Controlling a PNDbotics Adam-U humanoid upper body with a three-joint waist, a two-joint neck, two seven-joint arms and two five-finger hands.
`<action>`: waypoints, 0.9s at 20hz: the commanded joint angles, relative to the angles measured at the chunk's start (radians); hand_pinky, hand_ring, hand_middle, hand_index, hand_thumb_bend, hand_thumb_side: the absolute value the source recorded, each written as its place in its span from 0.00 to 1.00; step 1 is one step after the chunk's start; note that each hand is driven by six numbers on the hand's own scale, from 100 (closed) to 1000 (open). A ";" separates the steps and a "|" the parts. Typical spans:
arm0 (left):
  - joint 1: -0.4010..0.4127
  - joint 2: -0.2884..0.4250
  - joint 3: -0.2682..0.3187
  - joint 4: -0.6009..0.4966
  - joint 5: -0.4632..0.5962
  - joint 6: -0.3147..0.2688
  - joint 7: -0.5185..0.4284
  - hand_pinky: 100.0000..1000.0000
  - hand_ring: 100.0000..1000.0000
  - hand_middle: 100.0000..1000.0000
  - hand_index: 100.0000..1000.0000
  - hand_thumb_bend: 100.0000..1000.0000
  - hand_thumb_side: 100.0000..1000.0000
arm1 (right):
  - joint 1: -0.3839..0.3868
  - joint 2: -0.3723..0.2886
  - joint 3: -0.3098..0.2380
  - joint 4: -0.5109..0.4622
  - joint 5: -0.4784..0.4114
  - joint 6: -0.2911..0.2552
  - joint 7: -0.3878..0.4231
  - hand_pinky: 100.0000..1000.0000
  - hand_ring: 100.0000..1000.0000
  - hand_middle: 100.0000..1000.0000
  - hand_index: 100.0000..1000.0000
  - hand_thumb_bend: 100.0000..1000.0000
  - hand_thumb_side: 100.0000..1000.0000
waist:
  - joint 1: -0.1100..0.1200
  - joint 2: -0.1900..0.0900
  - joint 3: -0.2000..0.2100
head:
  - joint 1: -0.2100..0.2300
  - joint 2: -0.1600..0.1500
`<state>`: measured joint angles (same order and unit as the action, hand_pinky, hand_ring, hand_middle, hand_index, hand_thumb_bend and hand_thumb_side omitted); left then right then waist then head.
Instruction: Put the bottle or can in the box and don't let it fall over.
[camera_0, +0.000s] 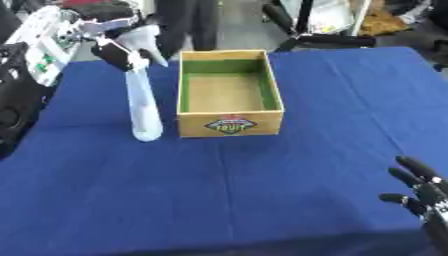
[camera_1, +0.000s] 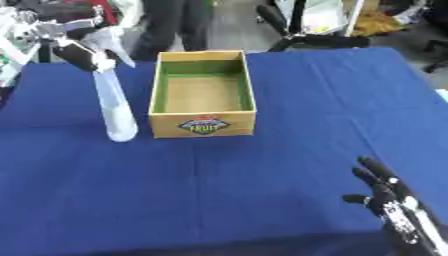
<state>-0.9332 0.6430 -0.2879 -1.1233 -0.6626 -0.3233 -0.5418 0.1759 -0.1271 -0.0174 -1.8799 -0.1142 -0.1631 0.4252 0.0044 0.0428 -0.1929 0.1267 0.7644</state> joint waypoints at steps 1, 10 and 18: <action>-0.040 0.047 0.026 -0.044 0.021 0.006 -0.009 0.00 0.00 0.00 0.21 0.00 0.34 | -0.006 -0.004 0.000 -0.009 0.002 0.001 -0.001 0.70 1.00 1.00 0.97 0.00 0.71 | 0.002 -0.012 -0.002 | 0.003 0.006; -0.118 0.049 0.061 -0.135 0.042 0.021 0.038 0.00 0.00 0.00 0.21 0.00 0.33 | -0.008 -0.007 0.003 -0.006 -0.001 0.003 0.000 0.70 1.00 1.00 0.97 0.00 0.71 | 0.002 -0.017 -0.009 | 0.003 0.006; -0.158 -0.048 0.045 -0.128 0.016 0.026 0.112 0.00 0.00 0.00 0.21 0.00 0.34 | -0.014 -0.006 0.016 -0.002 -0.010 0.004 0.014 0.70 1.00 1.00 0.97 0.00 0.70 | -0.006 -0.019 -0.034 | 0.014 0.006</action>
<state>-1.0603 0.5942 -0.2485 -1.2439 -0.6386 -0.2975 -0.4444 0.1689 -0.1270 -0.0045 -1.8738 -0.1190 -0.1582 0.4346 -0.0002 0.0366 -0.2281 0.1345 0.7646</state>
